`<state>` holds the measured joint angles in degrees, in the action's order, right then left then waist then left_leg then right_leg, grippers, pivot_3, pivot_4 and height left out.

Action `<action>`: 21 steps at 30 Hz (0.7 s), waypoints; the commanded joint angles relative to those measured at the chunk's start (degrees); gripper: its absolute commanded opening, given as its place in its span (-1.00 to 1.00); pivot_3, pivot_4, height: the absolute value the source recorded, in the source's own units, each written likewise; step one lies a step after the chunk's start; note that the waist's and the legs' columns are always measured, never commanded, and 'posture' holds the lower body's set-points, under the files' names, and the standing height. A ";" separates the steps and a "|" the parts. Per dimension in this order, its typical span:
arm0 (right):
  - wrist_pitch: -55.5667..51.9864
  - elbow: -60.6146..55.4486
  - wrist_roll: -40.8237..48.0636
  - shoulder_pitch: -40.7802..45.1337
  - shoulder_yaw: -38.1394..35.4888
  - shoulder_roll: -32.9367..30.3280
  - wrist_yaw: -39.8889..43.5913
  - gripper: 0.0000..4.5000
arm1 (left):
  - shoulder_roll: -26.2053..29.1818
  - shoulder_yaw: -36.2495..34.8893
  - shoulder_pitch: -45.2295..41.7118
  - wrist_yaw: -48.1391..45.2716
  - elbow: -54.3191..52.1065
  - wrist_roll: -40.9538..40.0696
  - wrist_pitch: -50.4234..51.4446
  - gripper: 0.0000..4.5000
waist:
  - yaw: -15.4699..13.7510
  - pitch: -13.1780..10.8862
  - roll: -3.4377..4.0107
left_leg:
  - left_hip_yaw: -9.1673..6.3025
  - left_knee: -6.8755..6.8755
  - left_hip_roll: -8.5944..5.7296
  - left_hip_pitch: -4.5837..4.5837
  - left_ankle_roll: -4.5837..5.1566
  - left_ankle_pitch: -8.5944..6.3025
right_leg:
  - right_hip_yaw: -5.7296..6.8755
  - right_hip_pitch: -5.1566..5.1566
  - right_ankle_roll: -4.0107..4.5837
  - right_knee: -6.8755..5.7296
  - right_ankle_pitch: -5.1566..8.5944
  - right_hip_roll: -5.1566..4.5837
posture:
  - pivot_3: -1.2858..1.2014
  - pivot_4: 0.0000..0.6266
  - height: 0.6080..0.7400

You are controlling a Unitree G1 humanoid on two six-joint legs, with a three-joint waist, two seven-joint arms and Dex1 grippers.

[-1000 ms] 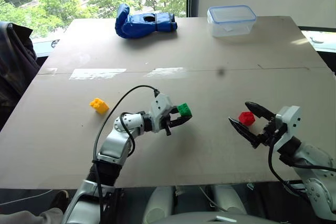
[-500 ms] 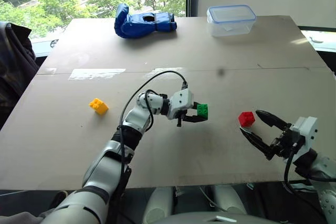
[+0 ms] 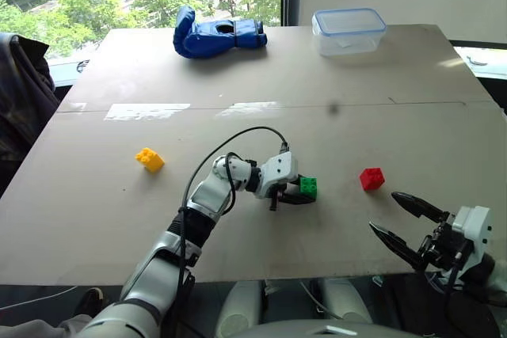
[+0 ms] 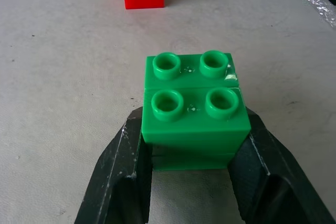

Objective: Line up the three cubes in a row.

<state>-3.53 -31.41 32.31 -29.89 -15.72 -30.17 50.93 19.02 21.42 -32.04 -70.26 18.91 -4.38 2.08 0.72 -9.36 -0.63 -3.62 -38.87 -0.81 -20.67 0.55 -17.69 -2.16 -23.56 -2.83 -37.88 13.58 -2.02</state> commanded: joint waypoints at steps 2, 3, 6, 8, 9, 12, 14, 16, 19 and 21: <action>1.50 -0.25 0.17 0.75 -0.29 -0.23 0.81 0.79 | -0.49 0.57 1.32 3.50 -2.49 1.88 -0.40 -0.25 | -0.06 0.00 0.00 | 0.00 -0.02 0.00 0.01 0.00 0.00 | -0.01 0.02 0.00 0.01 0.00 -0.01 | 0.03 -0.52 1.00; 1.41 -0.22 0.16 1.03 -0.17 -0.21 0.75 0.79 | -0.77 0.52 1.42 4.37 -2.54 2.17 -0.47 -0.25 | -0.11 0.00 0.00 | 0.00 -0.04 0.00 0.00 0.00 0.00 | -0.01 0.02 0.00 0.00 0.00 -0.01 | 0.03 -0.52 1.00; 1.50 -0.04 -0.33 1.72 0.21 -0.12 0.63 0.79 | -1.54 0.78 1.55 5.88 -2.82 2.77 -0.28 -0.25 | -0.13 0.00 0.01 | -0.01 -0.12 0.00 0.00 0.00 0.00 | 0.00 0.04 -0.01 0.00 0.00 -0.01 | 0.03 -0.52 1.00; 1.50 -0.06 -0.54 1.98 0.46 -0.05 0.55 0.79 | -1.90 0.98 1.68 5.96 -2.92 2.73 0.09 -0.25 | -0.13 0.00 0.01 | 0.00 -0.19 0.00 -0.01 0.00 0.00 | 0.00 0.06 -0.01 -0.01 -0.01 -0.01 | 0.03 -0.52 1.00; 1.44 -0.13 -0.49 2.03 0.51 -0.03 0.54 0.79 | -1.99 1.09 1.76 5.81 -2.95 2.58 0.37 -0.25 | -0.14 0.01 0.00 | -0.01 -0.20 0.00 -0.01 0.00 0.00 | 0.00 0.07 -0.01 -0.01 -0.01 -0.01 | 0.03 -0.52 1.00; 1.46 -0.24 -0.41 2.14 0.51 -0.04 0.44 0.79 | -1.98 1.44 2.06 4.88 -3.24 1.89 1.32 -0.25 | -0.13 0.01 0.01 | 0.00 -0.20 -0.01 -0.01 0.00 0.00 | 0.01 0.08 -0.01 -0.01 -0.01 -0.01 | 0.03 -0.52 1.00; 1.49 -0.35 -0.37 2.15 0.51 -0.12 0.31 0.79 | -1.94 1.44 2.06 5.02 -3.15 1.96 1.20 0.07 | -0.12 0.01 0.01 | -0.01 -0.21 0.00 -0.01 0.00 0.00 | 0.01 0.08 -0.01 -0.01 -0.01 -0.01 | 0.03 -0.52 1.00; 1.41 -0.59 -0.41 2.08 0.58 -0.13 0.12 0.79 | -2.15 1.08 1.72 5.53 -2.73 1.87 1.50 0.33 | -0.13 0.01 0.01 | -0.01 -0.21 -0.01 -0.01 0.00 0.00 | 0.01 0.08 -0.01 -0.01 -0.01 -0.01 | 0.03 -0.52 1.00; 1.24 -1.04 -0.43 1.95 0.79 -0.09 -0.18 0.79 | -2.21 0.72 1.00 5.70 -2.10 1.78 1.56 0.86 | -0.10 0.01 0.01 | 0.00 -0.22 0.00 0.00 0.00 0.00 | 0.00 0.08 -0.01 -0.02 -0.01 -0.01 | 0.03 -0.52 1.00; 1.21 -1.16 -0.43 1.90 0.84 -0.07 -0.33 0.79 | -1.96 0.65 0.80 5.51 -1.89 1.82 1.31 0.98 | -0.09 0.01 0.01 | -0.01 -0.22 -0.01 0.00 0.00 0.00 | 0.00 0.08 -0.01 -0.04 -0.01 0.00 | 0.03 -0.52 1.00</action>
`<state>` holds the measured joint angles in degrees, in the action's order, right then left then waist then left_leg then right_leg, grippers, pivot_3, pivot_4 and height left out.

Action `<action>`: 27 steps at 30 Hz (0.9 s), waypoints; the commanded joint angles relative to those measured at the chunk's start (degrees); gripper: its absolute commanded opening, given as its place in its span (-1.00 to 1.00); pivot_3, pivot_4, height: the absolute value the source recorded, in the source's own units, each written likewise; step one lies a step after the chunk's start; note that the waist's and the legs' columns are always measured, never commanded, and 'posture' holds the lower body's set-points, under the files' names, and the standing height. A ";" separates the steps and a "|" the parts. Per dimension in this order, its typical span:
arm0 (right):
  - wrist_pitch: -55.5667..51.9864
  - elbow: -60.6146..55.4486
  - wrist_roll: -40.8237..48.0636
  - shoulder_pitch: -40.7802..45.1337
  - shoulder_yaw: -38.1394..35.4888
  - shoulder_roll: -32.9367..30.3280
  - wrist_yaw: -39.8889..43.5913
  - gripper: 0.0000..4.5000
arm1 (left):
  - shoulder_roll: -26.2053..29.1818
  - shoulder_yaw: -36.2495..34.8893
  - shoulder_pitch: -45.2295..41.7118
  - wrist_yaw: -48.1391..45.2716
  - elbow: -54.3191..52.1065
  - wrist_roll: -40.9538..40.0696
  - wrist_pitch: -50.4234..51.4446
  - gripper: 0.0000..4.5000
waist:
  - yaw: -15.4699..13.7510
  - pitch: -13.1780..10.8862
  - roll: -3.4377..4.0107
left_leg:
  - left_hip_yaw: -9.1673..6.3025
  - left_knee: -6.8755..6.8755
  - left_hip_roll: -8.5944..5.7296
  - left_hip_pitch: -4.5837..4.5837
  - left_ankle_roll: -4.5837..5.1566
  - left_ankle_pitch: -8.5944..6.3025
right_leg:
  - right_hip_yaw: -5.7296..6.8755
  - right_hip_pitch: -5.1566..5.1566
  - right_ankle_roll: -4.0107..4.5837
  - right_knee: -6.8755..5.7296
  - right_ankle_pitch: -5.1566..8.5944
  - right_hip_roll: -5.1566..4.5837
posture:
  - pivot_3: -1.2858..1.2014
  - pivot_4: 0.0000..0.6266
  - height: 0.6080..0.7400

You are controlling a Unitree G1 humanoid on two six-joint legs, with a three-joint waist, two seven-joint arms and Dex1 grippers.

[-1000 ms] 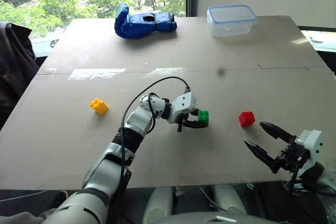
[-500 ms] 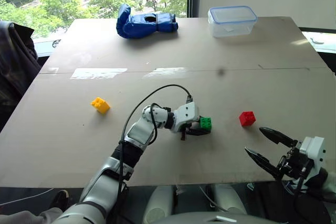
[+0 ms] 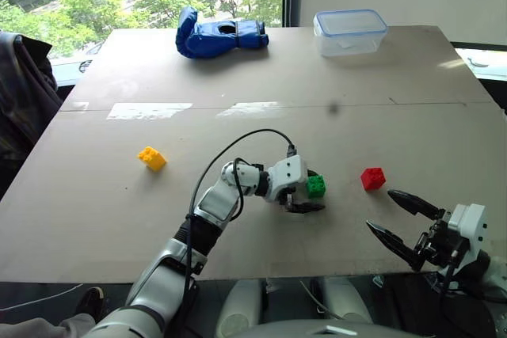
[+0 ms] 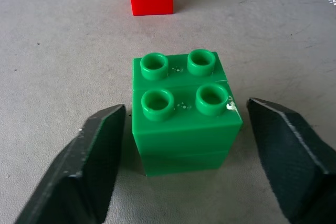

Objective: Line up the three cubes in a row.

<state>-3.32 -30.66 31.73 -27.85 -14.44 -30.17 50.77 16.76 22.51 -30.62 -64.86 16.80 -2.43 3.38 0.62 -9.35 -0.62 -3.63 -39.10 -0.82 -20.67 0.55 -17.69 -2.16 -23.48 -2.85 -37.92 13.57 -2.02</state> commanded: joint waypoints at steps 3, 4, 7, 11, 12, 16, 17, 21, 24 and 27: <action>0.98 -1.98 0.15 -0.11 -0.40 -0.10 -0.32 0.79 | 0.58 -0.80 -0.85 0.44 0.63 -0.09 -0.29 0.98 | 0.08 0.00 0.00 | 0.01 0.00 0.00 0.00 0.00 0.00 | 0.00 0.00 0.00 0.00 0.00 0.01 | 0.03 -0.52 1.00; 0.97 -2.00 0.15 -0.10 -0.39 -0.10 -0.34 0.79 | 0.74 -1.12 -0.97 0.67 0.62 -0.19 -0.30 0.98 | 0.08 0.00 0.00 | 0.01 0.00 0.00 0.00 0.00 0.00 | 0.00 0.00 0.00 0.00 0.00 0.01 | 0.03 -0.52 1.00; 0.88 -2.20 0.28 -0.05 -0.29 -0.14 -0.35 0.79 | 0.98 -2.64 -0.65 0.63 -0.91 -1.99 0.11 0.98 | 0.09 0.00 0.00 | 0.01 0.00 0.00 0.00 0.00 0.00 | -0.01 0.00 0.00 0.00 0.00 0.01 | 0.03 -0.52 1.00; 0.49 -2.77 0.73 0.34 -0.20 -0.35 -0.32 0.79 | 1.64 -6.74 0.89 0.97 -5.40 -5.97 -0.11 0.98 | 0.11 0.00 0.00 | -0.01 0.00 0.05 -0.01 0.00 0.00 | 0.00 -0.02 0.00 0.00 0.00 0.01 | 0.03 -0.52 1.00; -0.17 -3.42 1.67 0.83 -0.25 -0.43 -0.55 0.79 | 2.92 -8.06 2.17 0.02 -7.91 -7.67 0.20 0.98 | 0.10 0.00 0.00 | -0.02 0.00 0.06 -0.02 0.00 0.00 | 0.00 -0.02 0.00 0.00 0.00 0.00 | 0.03 -0.52 1.00; -2.64 -5.49 3.74 3.64 0.40 -1.22 -1.38 0.79 | 9.36 -13.43 9.77 -4.17 -21.83 -17.37 5.93 0.98 | 0.68 -0.02 0.04 | 0.04 0.02 0.27 0.00 0.00 0.00 | -0.10 -0.06 0.01 -0.01 0.00 0.01 | 0.03 -0.52 1.00; -3.18 -5.69 4.06 4.42 0.73 -1.51 -1.40 0.79 | 11.28 -14.48 11.87 -5.05 -25.19 -19.53 7.54 0.98 | 0.57 -0.02 0.05 | 0.04 0.03 0.30 0.00 0.00 0.00 | -0.10 -0.07 0.01 -0.01 0.00 0.01 | 0.03 -0.52 1.00; -4.86 -5.28 4.81 8.11 2.51 -2.26 -0.96 0.79 | 15.74 -19.09 19.03 -1.51 -34.22 -23.53 12.63 0.98 | -0.30 -0.03 0.07 | -0.05 0.02 0.26 -0.04 0.00 0.00 | 0.03 -0.04 0.01 0.02 0.01 -0.06 | 0.03 -0.52 1.00; -6.26 -4.50 5.66 11.83 4.82 -2.54 -0.07 0.79 | 13.90 -24.50 23.85 9.39 -37.89 -21.94 14.12 0.98 | -0.06 -0.04 0.06 | 0.02 0.01 0.25 -0.02 0.00 0.00 | -0.04 -0.02 0.01 0.06 0.00 -0.09 | 0.03 -0.52 1.00; -7.00 -3.59 6.20 14.18 6.05 -3.16 1.36 0.79 | 9.52 -28.81 27.57 21.97 -40.60 -18.34 13.94 0.98 | -0.09 -0.05 0.04 | -0.06 0.01 0.26 -0.03 0.00 0.00 | 0.03 -0.03 0.01 0.06 0.00 -0.08 | 0.03 -0.52 1.00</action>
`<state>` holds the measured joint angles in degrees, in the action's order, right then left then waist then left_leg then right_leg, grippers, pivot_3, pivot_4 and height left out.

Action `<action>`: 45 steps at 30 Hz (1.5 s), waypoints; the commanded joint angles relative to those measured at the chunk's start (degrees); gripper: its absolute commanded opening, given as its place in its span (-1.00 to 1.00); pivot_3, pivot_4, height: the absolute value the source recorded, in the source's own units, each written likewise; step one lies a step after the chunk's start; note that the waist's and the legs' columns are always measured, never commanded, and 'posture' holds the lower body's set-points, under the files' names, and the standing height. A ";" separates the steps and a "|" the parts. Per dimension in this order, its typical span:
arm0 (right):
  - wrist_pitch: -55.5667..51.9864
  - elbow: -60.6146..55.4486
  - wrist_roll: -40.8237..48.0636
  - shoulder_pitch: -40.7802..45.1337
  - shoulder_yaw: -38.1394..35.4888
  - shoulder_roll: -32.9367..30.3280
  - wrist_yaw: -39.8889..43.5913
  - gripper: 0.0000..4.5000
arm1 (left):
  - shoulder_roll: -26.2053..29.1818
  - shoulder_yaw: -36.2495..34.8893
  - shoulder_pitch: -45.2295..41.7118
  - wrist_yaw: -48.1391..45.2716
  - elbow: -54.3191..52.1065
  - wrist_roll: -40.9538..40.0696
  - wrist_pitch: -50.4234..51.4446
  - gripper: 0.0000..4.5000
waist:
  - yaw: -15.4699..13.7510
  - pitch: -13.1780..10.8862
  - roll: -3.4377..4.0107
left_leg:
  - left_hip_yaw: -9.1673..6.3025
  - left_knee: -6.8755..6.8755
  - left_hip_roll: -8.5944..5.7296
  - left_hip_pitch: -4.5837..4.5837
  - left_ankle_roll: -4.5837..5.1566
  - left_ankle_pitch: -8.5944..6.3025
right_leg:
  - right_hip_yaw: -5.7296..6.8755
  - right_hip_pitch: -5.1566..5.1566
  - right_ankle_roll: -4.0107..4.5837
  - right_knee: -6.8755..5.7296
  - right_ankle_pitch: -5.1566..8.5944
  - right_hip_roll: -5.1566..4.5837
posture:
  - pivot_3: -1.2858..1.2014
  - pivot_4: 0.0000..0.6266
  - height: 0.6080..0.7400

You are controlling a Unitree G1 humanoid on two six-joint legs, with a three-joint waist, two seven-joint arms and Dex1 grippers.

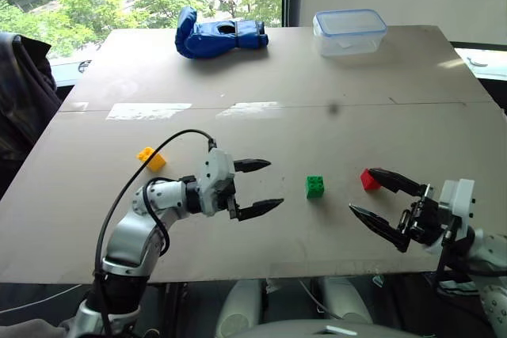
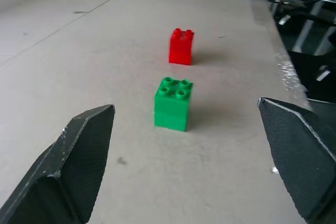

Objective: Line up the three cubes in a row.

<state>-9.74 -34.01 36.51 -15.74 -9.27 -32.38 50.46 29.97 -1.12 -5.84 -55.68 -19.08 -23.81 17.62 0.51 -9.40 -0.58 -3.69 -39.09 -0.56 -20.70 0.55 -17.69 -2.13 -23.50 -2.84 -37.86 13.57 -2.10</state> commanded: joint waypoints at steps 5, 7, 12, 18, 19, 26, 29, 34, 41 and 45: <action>-0.92 3.42 0.93 6.65 3.03 -1.35 3.83 0.79 | -16.72 -12.99 9.05 41.40 -9.66 16.42 -1.61 0.98 | 0.06 0.01 -0.09 | 0.03 0.00 0.00 0.00 0.00 0.00 | -0.05 0.00 -0.01 0.00 -0.01 -0.02 | 0.03 -0.52 1.00; -0.87 5.02 0.87 8.49 3.96 -1.49 5.36 0.79 | -21.01 -14.53 11.56 49.36 -11.43 20.47 1.56 0.98 | -0.02 0.03 -0.17 | 0.02 0.00 -0.01 -0.01 0.00 0.00 | -0.03 0.01 -0.01 0.02 -0.01 -0.03 | 0.03 -0.52 1.00; -1.10 7.45 1.05 11.74 4.68 -1.71 7.11 0.79 | -23.91 -17.49 12.44 60.03 -10.76 27.15 8.47 0.98 | -0.30 0.01 -0.20 | -0.02 0.00 -0.06 -0.01 0.00 0.00 | 0.05 0.01 -0.01 0.00 -0.01 -0.01 | 0.03 -0.52 1.00; -1.41 8.27 0.86 13.22 5.42 -1.49 8.20 0.79 | -25.81 -18.54 8.69 64.10 -3.46 27.09 11.12 0.98 | -0.35 0.01 -0.21 | -0.03 0.00 -0.16 -0.01 0.00 0.00 | 0.07 0.02 -0.01 0.00 -0.02 -0.03 | 0.03 -0.52 1.00; -1.45 8.26 0.83 13.47 5.60 -1.43 8.22 0.79 | -25.57 -17.89 7.22 64.15 -1.41 27.22 10.80 0.98 | -0.52 0.01 -0.21 | -0.04 0.00 -0.17 -0.01 -0.01 0.00 | 0.08 0.02 -0.01 0.00 -0.02 -0.03 | 0.03 -0.52 1.00; -1.30 8.49 0.70 14.50 5.68 -1.60 8.31 0.79 | -23.73 -14.14 0.91 63.23 5.86 27.67 6.60 0.98 | -1.11 0.03 -0.23 | -0.08 -0.01 -0.21 -0.02 -0.03 0.01 | 0.14 0.03 0.00 -0.01 -0.03 -0.08 | 0.03 -0.52 1.00; -1.03 8.55 0.40 14.64 5.60 -1.60 8.26 0.79 | -23.89 -14.07 -1.03 65.51 8.32 28.42 6.25 0.98 | -1.18 0.03 -0.22 | -0.09 -0.01 -0.19 -0.03 -0.03 0.01 | 0.16 0.02 0.00 0.00 -0.03 -0.14 | 0.03 -0.52 1.00; -0.87 8.71 0.13 14.99 5.77 -1.42 8.26 0.79 | -25.16 -16.62 -5.52 68.24 12.55 25.72 6.67 0.98 | -1.23 0.03 -0.22 | -0.12 0.00 -0.20 -0.04 -0.03 0.01 | 0.22 0.02 -0.01 -0.01 -0.03 -0.17 | 0.03 -0.52 1.00; -0.62 8.68 -0.21 15.14 6.02 -1.36 8.43 0.79 | -27.21 -19.32 -7.84 72.63 13.76 24.34 7.34 0.88 | -1.14 0.03 -0.23 | -0.23 -0.01 -0.23 -0.06 -0.05 0.02 | 0.35 0.03 -0.01 -0.02 -0.03 -0.20 | 0.03 -0.52 1.00; -0.62 8.55 -0.23 15.03 6.00 -1.37 8.47 0.79 | -28.34 -19.92 -7.48 73.81 12.77 23.80 6.74 0.20 | -1.17 0.03 -0.23 | -0.24 -0.01 -0.23 -0.07 -0.05 0.02 | 0.36 0.03 -0.01 -0.01 -0.03 -0.21 | 0.03 -0.52 1.00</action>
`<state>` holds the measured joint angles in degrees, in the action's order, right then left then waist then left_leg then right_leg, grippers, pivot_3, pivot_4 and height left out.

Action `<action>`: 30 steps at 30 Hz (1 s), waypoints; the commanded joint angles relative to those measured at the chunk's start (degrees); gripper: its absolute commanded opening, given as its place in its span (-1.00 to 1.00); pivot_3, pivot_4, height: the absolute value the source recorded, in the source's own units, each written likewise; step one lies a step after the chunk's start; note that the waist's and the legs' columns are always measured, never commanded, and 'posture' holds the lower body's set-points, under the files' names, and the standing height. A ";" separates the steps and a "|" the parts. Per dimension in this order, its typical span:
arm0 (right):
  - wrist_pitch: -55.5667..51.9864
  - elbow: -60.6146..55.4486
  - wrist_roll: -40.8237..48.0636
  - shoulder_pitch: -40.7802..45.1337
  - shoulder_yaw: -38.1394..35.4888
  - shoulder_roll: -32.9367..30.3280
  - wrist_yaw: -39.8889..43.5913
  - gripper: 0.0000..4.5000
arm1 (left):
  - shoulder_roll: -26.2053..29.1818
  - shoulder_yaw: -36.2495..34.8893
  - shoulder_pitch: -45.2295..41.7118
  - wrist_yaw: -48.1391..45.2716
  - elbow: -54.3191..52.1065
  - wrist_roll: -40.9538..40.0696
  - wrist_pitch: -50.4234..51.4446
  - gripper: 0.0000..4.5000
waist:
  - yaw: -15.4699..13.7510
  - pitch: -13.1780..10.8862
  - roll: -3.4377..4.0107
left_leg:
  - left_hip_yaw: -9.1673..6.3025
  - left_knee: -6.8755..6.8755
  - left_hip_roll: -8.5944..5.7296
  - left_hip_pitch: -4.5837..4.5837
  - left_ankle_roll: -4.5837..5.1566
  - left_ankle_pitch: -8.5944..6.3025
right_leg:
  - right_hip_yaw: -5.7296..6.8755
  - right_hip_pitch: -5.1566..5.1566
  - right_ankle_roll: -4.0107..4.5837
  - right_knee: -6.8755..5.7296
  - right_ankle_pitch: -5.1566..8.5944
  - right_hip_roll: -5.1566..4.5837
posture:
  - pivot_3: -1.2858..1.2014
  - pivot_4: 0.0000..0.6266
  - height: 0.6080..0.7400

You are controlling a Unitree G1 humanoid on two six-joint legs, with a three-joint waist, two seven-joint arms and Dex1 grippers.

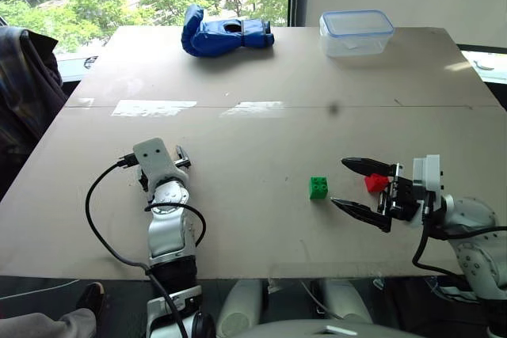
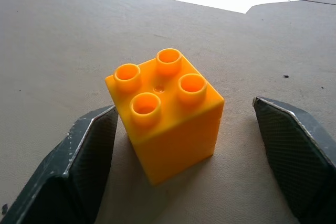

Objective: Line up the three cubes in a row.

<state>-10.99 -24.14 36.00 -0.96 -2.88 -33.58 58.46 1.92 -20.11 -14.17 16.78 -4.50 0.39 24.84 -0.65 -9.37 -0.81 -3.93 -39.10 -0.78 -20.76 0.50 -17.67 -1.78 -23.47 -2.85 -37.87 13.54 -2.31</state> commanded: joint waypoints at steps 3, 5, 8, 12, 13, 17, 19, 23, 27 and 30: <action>0.52 -1.49 0.29 0.12 -0.25 -0.14 0.45 0.79 | -0.96 -1.12 1.17 2.98 -2.93 -0.16 0.20 -0.29 | -0.02 0.00 0.00 | 0.00 0.00 -0.01 0.00 0.00 0.00 | 0.00 0.00 0.00 0.00 0.00 -0.02 | 0.03 -0.52 1.00; 0.47 -1.59 0.26 0.06 -0.17 -0.13 0.43 0.79 | -1.06 -1.12 1.37 3.31 -3.49 -0.23 0.44 -0.29 | -0.03 0.00 0.00 | 0.00 0.00 -0.01 0.00 0.00 0.00 | 0.01 0.00 0.00 0.00 0.00 -0.02 | 0.03 -0.52 1.00; 0.43 -1.75 0.23 -0.09 -0.09 -0.09 0.33 0.79 | -0.27 -0.62 1.76 2.65 -4.02 0.00 1.07 -0.29 | -0.02 0.00 0.00 | 0.00 0.00 -0.02 -0.01 0.00 0.00 | 0.02 0.00 0.00 0.00 0.00 -0.02 | 0.03 -0.52 1.00; 0.36 -2.02 0.25 -0.35 -0.16 -0.04 -0.01 0.79 | 2.97 0.94 2.85 -4.67 -4.04 -2.51 1.00 -0.29 | 0.01 0.00 0.00 | 0.00 0.00 -0.03 0.00 0.00 0.00 | 0.02 0.00 0.00 0.00 0.00 -0.01 | 0.03 -0.52 1.00; 0.36 -2.04 0.31 -0.46 -0.28 -0.06 -0.06 0.79 | 4.23 1.41 3.05 -7.84 -3.70 -3.89 0.84 -0.29 | -0.02 0.00 0.00 | 0.00 0.01 -0.03 0.00 0.00 0.00 | 0.03 0.00 0.00 0.00 0.00 0.00 | 0.03 -0.52 1.00; 0.39 -2.26 0.47 -1.28 -0.79 -0.18 -0.27 0.79 | 13.14 6.93 4.63 -29.19 -1.55 -10.09 -0.96 -0.29 | -0.15 0.00 0.01 | -0.06 0.01 -0.03 -0.02 -0.02 0.01 | 0.12 0.00 0.01 0.01 0.01 -0.01 | 0.03 -0.52 1.00; 0.68 -2.17 0.44 -1.88 -1.19 -0.27 -0.21 0.79 | 19.84 12.14 5.55 -43.50 0.89 -11.29 -5.72 -0.29 | -0.10 -0.01 0.02 | -0.11 0.01 -0.05 -0.07 -0.11 0.06 | 0.18 0.01 0.02 0.03 0.01 -0.01 | 0.03 -0.52 1.00; 0.97 -2.32 0.16 -2.41 -1.43 -0.22 -0.61 0.79 | 26.71 17.35 3.23 -61.35 6.01 -14.02 -13.55 -0.29 | -0.01 -0.04 0.09 | -0.06 0.03 -0.03 -0.06 -0.21 0.12 | 0.14 0.01 0.03 0.08 0.02 -0.03 | 0.03 -0.52 1.00; 1.79 -2.55 -0.68 -4.06 -2.11 -0.50 -0.91 0.79 | 31.00 25.26 -2.29 -76.53 13.20 -11.31 -23.51 -0.29 | -0.17 -0.05 0.11 | -0.11 0.03 -0.04 -0.09 -0.02 0.01 | 0.19 0.01 0.04 0.10 0.02 -0.03 | 0.03 -0.52 1.00; 1.96 -3.12 -0.96 -5.66 -2.71 -0.51 -1.52 0.79 | 30.30 28.31 -6.36 -86.34 18.06 -13.82 -27.19 -0.29 | -0.02 -0.05 0.12 | -0.10 0.03 -0.06 -0.11 0.01 0.00 | 0.19 0.01 0.03 0.12 0.02 -0.02 | 0.03 -0.52 1.00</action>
<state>-10.07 -24.63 34.63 -6.36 -3.57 -33.62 57.17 32.51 7.39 -19.52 -64.56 12.45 -11.55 0.17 -0.67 -9.42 -0.69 -4.03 -39.07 -0.84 -20.88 0.51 -17.68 -1.59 -23.47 -2.82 -37.75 13.56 -2.34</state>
